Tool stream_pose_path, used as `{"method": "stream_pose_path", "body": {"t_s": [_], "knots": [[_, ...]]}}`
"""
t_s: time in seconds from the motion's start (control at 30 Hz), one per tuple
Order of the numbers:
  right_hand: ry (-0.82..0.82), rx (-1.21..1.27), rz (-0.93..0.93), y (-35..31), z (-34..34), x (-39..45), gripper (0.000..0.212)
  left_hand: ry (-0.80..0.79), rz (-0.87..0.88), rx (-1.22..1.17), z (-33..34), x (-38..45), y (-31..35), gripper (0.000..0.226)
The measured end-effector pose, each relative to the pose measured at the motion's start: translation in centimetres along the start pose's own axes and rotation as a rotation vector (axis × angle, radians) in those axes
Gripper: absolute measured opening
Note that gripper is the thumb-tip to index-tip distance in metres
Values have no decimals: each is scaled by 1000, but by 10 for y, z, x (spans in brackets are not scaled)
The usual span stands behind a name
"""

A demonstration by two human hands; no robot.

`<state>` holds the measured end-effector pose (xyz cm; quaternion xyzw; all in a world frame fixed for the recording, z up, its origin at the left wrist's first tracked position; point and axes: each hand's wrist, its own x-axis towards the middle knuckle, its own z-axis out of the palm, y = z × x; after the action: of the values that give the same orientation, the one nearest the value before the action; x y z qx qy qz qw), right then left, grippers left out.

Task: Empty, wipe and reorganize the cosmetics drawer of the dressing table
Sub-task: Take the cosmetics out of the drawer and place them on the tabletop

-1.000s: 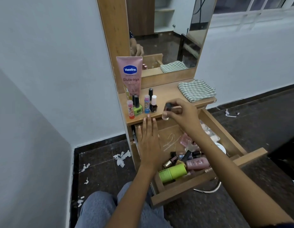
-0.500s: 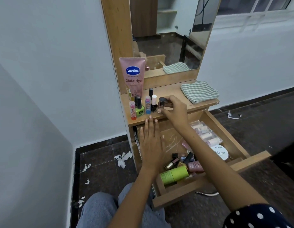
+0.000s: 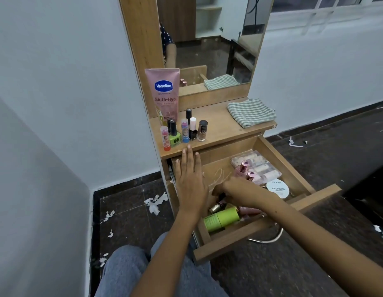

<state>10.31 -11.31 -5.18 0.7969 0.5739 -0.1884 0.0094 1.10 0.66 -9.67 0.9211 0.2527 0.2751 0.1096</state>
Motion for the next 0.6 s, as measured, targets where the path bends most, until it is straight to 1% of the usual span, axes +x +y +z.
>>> {"method": "stream_pose_path", "body": {"t_s": [0.07, 0.23, 0.33, 0.47, 0.6], "knots": [[-59, -89, -34, -2, 5, 3, 42, -5, 0, 6, 0, 0, 0, 51], [-128, -205, -85, -8, 2, 8, 38, 14, -7, 10, -1, 0, -1, 53], [-146, -187, -77, -11, 0, 12, 36, 15, -3, 12, -1, 1, -1, 56], [-88, -57, -18, -6, -3, 8, 32, 10, -3, 4, -1, 1, -1, 54], [91, 82, 50, 6, -18, 2, 23, 18, 4, -2, -1, 0, 0, 55]]}}
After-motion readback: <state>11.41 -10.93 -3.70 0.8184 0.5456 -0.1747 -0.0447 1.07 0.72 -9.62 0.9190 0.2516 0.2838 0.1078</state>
